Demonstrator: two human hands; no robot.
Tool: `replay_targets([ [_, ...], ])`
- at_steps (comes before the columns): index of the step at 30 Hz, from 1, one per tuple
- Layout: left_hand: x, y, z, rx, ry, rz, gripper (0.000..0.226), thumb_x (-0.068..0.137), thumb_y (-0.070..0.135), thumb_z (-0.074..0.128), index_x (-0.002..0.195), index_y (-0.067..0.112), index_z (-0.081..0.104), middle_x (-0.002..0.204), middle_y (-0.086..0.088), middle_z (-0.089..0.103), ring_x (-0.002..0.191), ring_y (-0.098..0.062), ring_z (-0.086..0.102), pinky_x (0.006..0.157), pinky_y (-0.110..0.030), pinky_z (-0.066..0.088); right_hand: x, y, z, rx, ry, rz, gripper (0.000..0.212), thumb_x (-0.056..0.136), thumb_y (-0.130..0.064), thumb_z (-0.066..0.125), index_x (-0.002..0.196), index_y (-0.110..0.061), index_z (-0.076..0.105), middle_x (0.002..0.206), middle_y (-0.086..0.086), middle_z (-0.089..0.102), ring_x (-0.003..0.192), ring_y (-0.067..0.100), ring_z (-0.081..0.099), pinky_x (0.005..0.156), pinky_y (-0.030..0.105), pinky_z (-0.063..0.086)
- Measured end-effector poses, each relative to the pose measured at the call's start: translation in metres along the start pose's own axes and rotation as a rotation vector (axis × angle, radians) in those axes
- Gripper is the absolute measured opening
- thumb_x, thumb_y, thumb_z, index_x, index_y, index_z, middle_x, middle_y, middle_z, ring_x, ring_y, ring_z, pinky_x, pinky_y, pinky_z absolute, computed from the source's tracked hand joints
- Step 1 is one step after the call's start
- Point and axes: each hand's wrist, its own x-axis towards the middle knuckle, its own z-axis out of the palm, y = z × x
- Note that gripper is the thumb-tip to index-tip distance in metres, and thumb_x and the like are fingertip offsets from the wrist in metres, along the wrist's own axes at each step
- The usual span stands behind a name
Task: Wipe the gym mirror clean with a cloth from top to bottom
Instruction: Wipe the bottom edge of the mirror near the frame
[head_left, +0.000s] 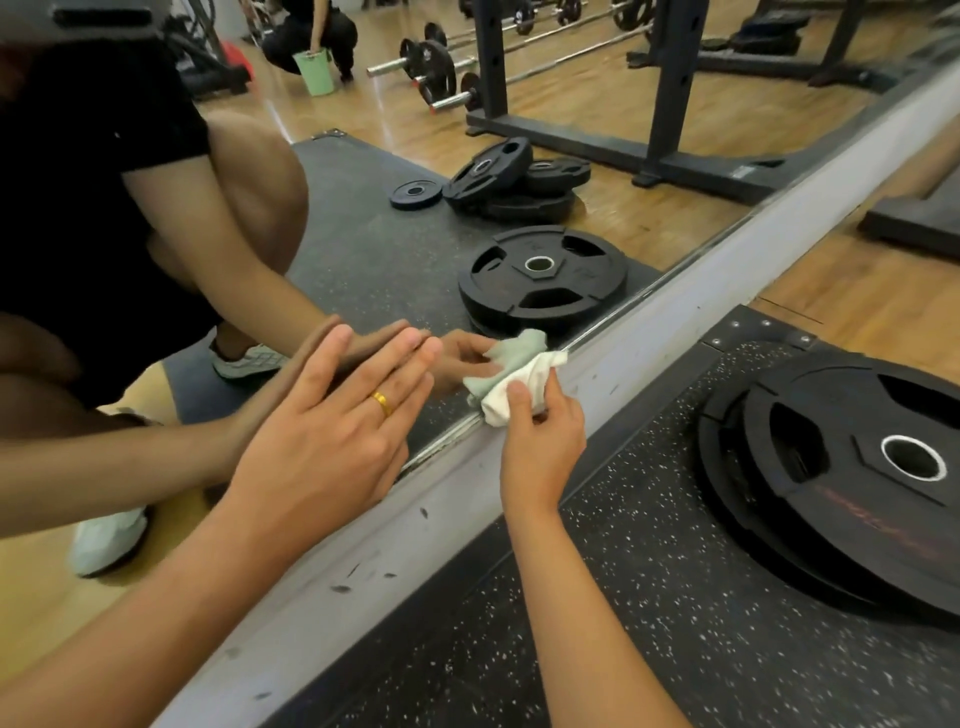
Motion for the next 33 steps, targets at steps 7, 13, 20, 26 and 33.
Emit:
replay_targets([
  [7, 0.0, 0.0, 0.002, -0.042, 0.034, -0.014, 0.049, 0.101, 0.024, 0.042, 0.142, 0.003, 0.058, 0.163, -0.013, 0.035, 0.153, -0.028, 0.03, 0.127, -0.055, 0.004, 0.023, -0.02, -0.001, 0.017, 0.035, -0.103, 0.044, 0.101, -0.029, 0.065, 0.145, -0.026, 0.059, 0.11, -0.002, 0.055, 0.091, -0.007, 0.057, 0.077, 0.005, 0.044],
  [13, 0.002, 0.001, -0.002, -0.068, 0.029, -0.034, 0.048, 0.101, 0.024, 0.042, 0.14, 0.003, 0.06, 0.162, -0.012, 0.037, 0.153, -0.027, 0.03, 0.127, -0.054, 0.003, 0.018, 0.006, -0.008, -0.039, -0.044, -0.052, 0.045, 0.104, -0.026, 0.061, 0.148, -0.02, 0.056, 0.108, -0.002, 0.053, 0.085, -0.005, 0.057, 0.075, 0.007, 0.046],
  [20, 0.002, 0.002, -0.001, -0.106, 0.044, -0.044, 0.046, 0.102, 0.023, 0.041, 0.138, 0.005, 0.063, 0.161, -0.01, 0.039, 0.153, -0.026, 0.03, 0.128, -0.053, 0.003, 0.026, -0.015, 0.001, 0.064, 0.04, -0.083, 0.043, 0.101, -0.028, 0.066, 0.144, -0.023, 0.061, 0.111, 0.003, 0.061, 0.089, 0.002, 0.062, 0.079, 0.015, 0.051],
  [26, 0.002, 0.003, -0.001, -0.093, 0.048, -0.042, 0.046, 0.102, 0.024, 0.04, 0.137, 0.004, 0.064, 0.161, -0.011, 0.041, 0.153, -0.027, 0.031, 0.128, -0.054, 0.003, 0.02, 0.003, 0.003, 0.059, 0.074, 0.001, 0.038, 0.102, -0.025, 0.064, 0.139, -0.022, 0.065, 0.11, 0.005, 0.061, 0.088, 0.006, 0.061, 0.079, 0.019, 0.049],
  [33, 0.002, 0.003, 0.002, -0.101, 0.057, -0.046, 0.044, 0.103, 0.024, 0.041, 0.136, 0.005, 0.065, 0.16, -0.01, 0.042, 0.153, -0.026, 0.03, 0.128, -0.053, 0.002, 0.042, -0.028, 0.009, 0.036, 0.113, -0.098, 0.043, 0.102, -0.021, 0.062, 0.145, -0.018, 0.059, 0.111, 0.001, 0.056, 0.092, 0.006, 0.06, 0.077, 0.01, 0.049],
])
